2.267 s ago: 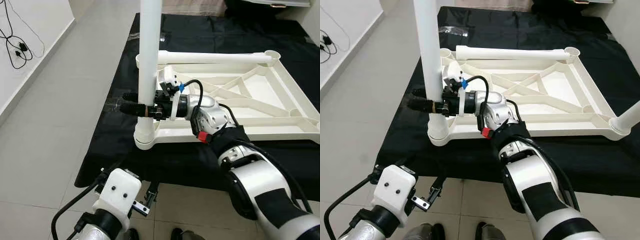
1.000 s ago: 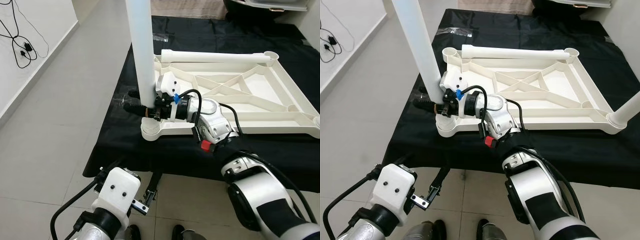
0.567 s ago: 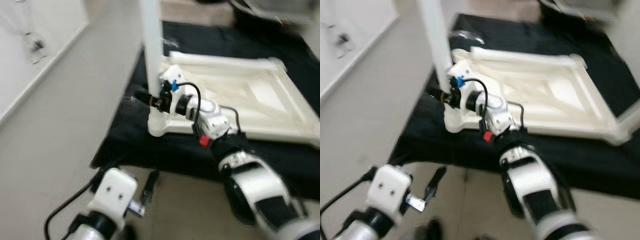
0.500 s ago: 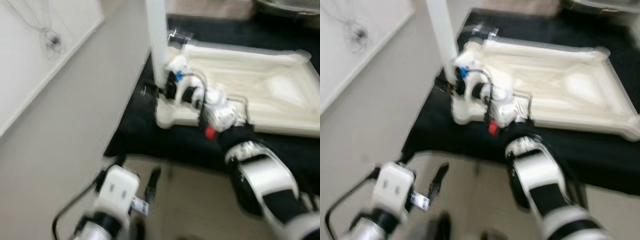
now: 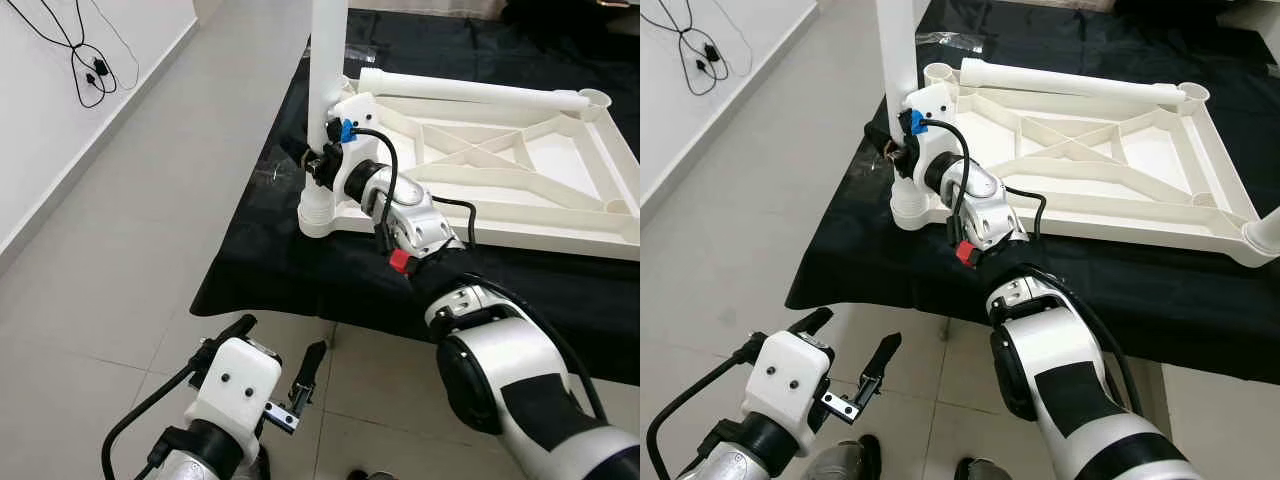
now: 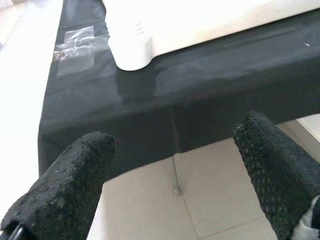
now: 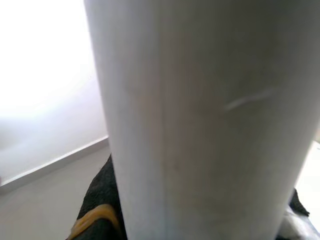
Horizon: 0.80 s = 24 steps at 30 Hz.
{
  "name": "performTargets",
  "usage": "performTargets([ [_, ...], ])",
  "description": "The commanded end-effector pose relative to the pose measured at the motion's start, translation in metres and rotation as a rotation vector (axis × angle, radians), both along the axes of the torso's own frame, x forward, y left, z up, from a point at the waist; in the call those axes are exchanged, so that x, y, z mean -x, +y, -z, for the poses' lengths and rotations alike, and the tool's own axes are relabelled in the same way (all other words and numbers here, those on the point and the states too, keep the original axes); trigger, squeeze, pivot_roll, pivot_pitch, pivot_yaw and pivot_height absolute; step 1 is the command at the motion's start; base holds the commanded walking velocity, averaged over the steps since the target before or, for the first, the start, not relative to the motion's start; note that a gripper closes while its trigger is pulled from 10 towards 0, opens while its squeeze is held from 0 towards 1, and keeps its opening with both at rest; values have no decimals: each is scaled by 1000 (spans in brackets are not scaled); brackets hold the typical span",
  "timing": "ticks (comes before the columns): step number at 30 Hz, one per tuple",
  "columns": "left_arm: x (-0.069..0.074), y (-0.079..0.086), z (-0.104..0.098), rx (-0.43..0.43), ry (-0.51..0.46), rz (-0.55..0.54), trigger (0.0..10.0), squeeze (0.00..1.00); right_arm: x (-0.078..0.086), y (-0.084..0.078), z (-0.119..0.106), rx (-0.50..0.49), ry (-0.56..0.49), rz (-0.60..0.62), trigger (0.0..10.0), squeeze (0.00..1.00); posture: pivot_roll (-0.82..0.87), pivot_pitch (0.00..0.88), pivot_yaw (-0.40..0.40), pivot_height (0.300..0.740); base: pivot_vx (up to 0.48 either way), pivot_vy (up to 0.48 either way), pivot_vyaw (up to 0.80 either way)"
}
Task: Building children table
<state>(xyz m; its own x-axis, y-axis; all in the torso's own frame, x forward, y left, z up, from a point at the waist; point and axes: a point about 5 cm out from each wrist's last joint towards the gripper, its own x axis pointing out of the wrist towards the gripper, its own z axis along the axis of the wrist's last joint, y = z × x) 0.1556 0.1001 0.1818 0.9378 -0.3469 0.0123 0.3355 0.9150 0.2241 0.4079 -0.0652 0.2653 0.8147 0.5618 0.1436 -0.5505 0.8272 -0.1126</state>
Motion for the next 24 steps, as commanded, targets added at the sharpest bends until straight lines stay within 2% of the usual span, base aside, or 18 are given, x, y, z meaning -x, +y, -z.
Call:
performTargets([
  [1, 1, 1, 3, -14, 12, 0, 10000, 0, -2, -24, 54, 5, 210, 155, 10000, 0, 174, 238, -44, 740, 0, 0, 0],
  [4, 1, 1, 3, -15, 11, 1, 10000, 0, -2, -26, 52, 17, 173, 175, 10000, 0, 173, 238, -42, 740, 0, 0, 0],
  [8, 1, 1, 3, -17, 13, 1, 10000, 0, 0, -23, 42, -4, 92, 134, 10000, 0, 172, 243, -44, 740, 0, 0, 0],
  [11, 1, 1, 3, -18, 14, 1, 10000, 0, 0, -22, 40, -2, 78, 128, 10000, 0, 172, 243, -44, 740, 0, 0, 0],
  [13, 1, 1, 4, -19, 16, 0, 10000, 0, 2, -18, 32, -47, 45, 61, 10000, 0, 173, 247, -45, 740, 0, 0, 0],
  [16, 1, 1, 4, -19, 16, 0, 10000, 0, 3, -17, 31, -45, 38, 29, 10000, 0, 172, 247, -45, 740, 0, 0, 0],
  [18, 1, 1, 4, -18, 16, 0, 10000, 0, 2, -18, 34, -14, 50, 36, 10000, 0, 172, 248, -47, 740, 0, 0, 0],
  [20, 1, 1, 4, -19, 15, -3, 10000, 0, 0, -24, 48, 59, 103, 118, 10000, 0, 170, 251, -46, 740, 0, 0, 0],
  [24, 0, 2, 4, -20, 13, -1, 10000, 0, 1, -27, 57, 81, 117, 191, 10000, 0, 171, 253, -47, 740, 0, 0, 0],
])
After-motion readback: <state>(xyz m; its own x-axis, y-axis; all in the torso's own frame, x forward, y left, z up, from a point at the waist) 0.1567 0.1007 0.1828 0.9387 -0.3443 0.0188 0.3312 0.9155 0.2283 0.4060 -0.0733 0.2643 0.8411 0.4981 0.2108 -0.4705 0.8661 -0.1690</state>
